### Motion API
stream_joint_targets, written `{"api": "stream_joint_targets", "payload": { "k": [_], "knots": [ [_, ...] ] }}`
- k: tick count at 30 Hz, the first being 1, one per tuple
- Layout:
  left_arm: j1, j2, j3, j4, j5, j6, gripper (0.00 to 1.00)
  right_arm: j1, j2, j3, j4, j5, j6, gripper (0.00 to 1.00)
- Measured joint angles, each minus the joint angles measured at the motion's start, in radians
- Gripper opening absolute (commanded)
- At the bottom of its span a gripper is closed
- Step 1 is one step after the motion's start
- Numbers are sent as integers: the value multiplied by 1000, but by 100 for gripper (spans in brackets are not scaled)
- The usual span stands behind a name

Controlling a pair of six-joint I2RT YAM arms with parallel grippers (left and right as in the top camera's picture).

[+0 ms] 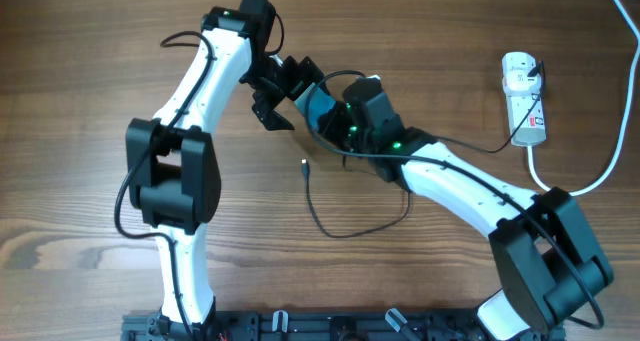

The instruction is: Plug charger to phone and switch on socket

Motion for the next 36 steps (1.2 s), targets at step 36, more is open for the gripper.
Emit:
{"api": "stream_joint_targets", "payload": {
  "k": [36],
  "knots": [
    [45,-805,-1294,1686,-44,-412,100,-406,-260,-217,350,-558,-90,4]
  ]
}}
